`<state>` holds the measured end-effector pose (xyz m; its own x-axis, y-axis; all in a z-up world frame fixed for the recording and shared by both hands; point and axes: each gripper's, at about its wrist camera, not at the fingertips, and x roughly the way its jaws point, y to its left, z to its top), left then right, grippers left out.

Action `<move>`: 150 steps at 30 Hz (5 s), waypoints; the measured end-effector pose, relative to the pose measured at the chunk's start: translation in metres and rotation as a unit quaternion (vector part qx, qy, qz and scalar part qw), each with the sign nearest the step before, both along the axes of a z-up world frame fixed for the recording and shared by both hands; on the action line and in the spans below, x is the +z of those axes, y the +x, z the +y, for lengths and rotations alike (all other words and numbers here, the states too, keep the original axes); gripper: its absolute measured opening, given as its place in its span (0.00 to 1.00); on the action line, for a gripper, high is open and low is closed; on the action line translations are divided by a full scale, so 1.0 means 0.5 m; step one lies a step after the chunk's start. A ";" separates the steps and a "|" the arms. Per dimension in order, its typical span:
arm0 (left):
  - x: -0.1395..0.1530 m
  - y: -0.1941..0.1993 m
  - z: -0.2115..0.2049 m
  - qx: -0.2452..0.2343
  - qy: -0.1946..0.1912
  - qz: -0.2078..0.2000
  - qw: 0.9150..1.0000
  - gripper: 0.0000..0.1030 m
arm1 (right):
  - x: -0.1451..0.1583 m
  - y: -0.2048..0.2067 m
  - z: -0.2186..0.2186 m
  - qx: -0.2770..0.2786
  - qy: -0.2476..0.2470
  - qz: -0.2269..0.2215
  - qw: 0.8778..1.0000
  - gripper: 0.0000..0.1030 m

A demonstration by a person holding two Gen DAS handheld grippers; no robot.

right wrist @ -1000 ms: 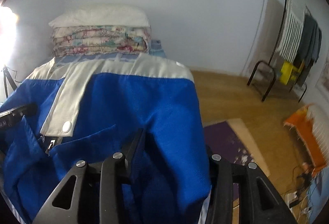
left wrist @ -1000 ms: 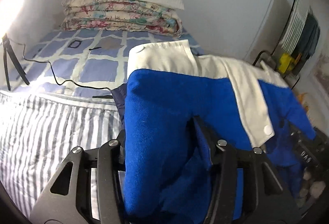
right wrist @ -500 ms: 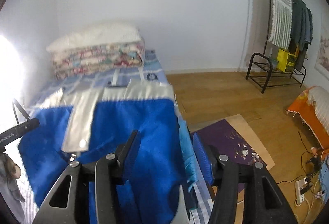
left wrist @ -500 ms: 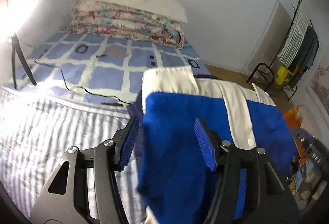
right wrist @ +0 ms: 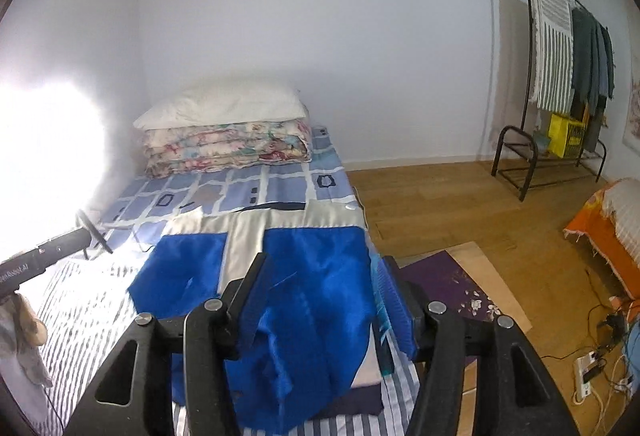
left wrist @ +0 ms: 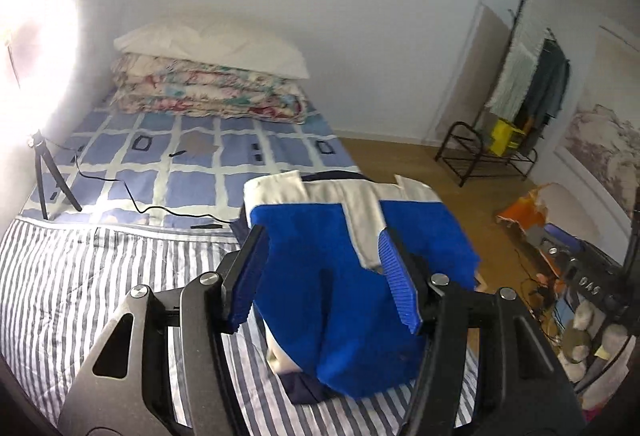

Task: Fold large clothes

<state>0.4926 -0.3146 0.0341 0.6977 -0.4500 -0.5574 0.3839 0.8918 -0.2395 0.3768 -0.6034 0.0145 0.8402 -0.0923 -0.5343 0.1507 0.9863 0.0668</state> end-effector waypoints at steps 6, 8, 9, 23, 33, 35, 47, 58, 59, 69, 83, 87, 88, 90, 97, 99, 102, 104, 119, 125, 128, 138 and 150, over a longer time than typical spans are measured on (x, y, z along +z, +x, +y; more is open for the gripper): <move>0.042 -0.112 0.004 -0.024 0.024 -0.014 0.999 0.59 | 0.014 -0.102 0.066 0.016 -0.005 -0.002 1.000 0.55; 0.053 -0.147 0.011 -0.029 0.026 -0.016 0.999 0.61 | 0.020 -0.138 0.085 0.017 -0.005 -0.003 1.000 0.57; 0.062 -0.175 0.016 -0.036 0.029 -0.017 0.999 0.61 | 0.023 -0.161 0.095 0.013 -0.007 -0.003 1.000 0.59; 0.140 -0.506 0.092 -0.054 0.049 -0.067 0.995 0.79 | 0.092 -0.438 0.184 -0.011 -0.023 -0.036 0.999 0.84; 0.169 -0.712 0.168 -0.054 0.038 -0.101 0.993 0.97 | 0.119 -0.619 0.246 -0.042 -0.045 -0.063 0.996 1.00; 0.173 -0.746 0.183 -0.053 0.038 -0.105 0.992 0.98 | 0.122 -0.645 0.256 -0.044 -0.042 -0.064 0.996 1.00; 0.123 -0.886 0.233 -0.041 0.060 -0.112 0.991 1.00 | 0.065 -0.792 0.311 -0.049 -0.017 -0.058 0.997 1.00; 0.063 -0.901 0.269 -0.020 0.053 -0.095 0.994 1.00 | -0.028 -0.822 0.306 -0.060 -0.014 -0.038 0.997 1.00; 0.057 -0.900 0.271 -0.017 0.056 -0.095 0.994 1.00 | -0.035 -0.822 0.306 -0.060 -0.017 -0.037 0.997 1.00; 0.012 -0.878 0.290 0.002 0.065 -0.076 0.995 1.00 | -0.069 -0.819 0.322 -0.058 -0.019 -0.042 0.997 1.00; 0.008 -0.873 0.312 0.018 0.071 -0.081 0.994 1.00 | -0.075 -0.811 0.330 -0.061 -0.030 -0.041 0.997 1.00; 0.008 -0.877 0.312 0.021 0.078 -0.087 0.993 1.00 | -0.077 -0.812 0.330 -0.061 -0.028 -0.040 0.997 1.00; 0.008 -0.878 0.311 0.022 0.078 -0.088 0.993 1.00 | -0.076 -0.811 0.329 -0.062 -0.027 -0.040 0.997 1.00; 0.008 -0.879 0.311 0.021 0.078 -0.087 0.993 1.00 | -0.076 -0.809 0.325 -0.062 -0.026 -0.040 0.997 1.00; 0.010 -0.879 0.306 0.022 0.084 -0.086 0.992 1.00 | -0.074 -0.811 0.325 -0.063 -0.024 -0.040 0.997 1.00; 0.010 -0.881 0.305 0.022 0.083 -0.087 0.992 1.00 | -0.075 -0.813 0.322 -0.063 -0.023 -0.040 0.997 1.00; 0.008 -0.881 0.304 0.022 0.084 -0.089 0.992 1.00 | -0.075 -0.812 0.322 -0.063 -0.023 -0.040 0.997 1.00; 0.008 -0.881 0.303 0.022 0.084 -0.089 0.992 1.00 | -0.077 -0.813 0.322 -0.062 -0.022 -0.039 0.997 1.00; 0.007 -0.884 0.301 0.021 0.085 -0.090 0.992 1.00 | -0.081 -0.814 0.321 -0.064 -0.011 -0.034 0.997 1.00; 0.007 -0.884 0.301 0.020 0.085 -0.090 0.992 1.00 | -0.081 -0.815 0.323 -0.065 -0.012 -0.034 0.997 1.00; 0.007 -0.885 0.300 0.021 0.085 -0.092 0.992 1.00 | -0.081 -0.815 0.324 -0.065 -0.012 -0.034 0.997 1.00; 0.007 -0.886 0.300 0.021 0.085 -0.093 0.992 1.00 | -0.082 -0.814 0.323 -0.065 -0.011 -0.033 0.997 1.00; 0.006 -0.887 0.301 0.020 0.085 -0.093 0.992 1.00 | -0.086 -0.817 0.323 -0.064 -0.012 -0.031 0.997 1.00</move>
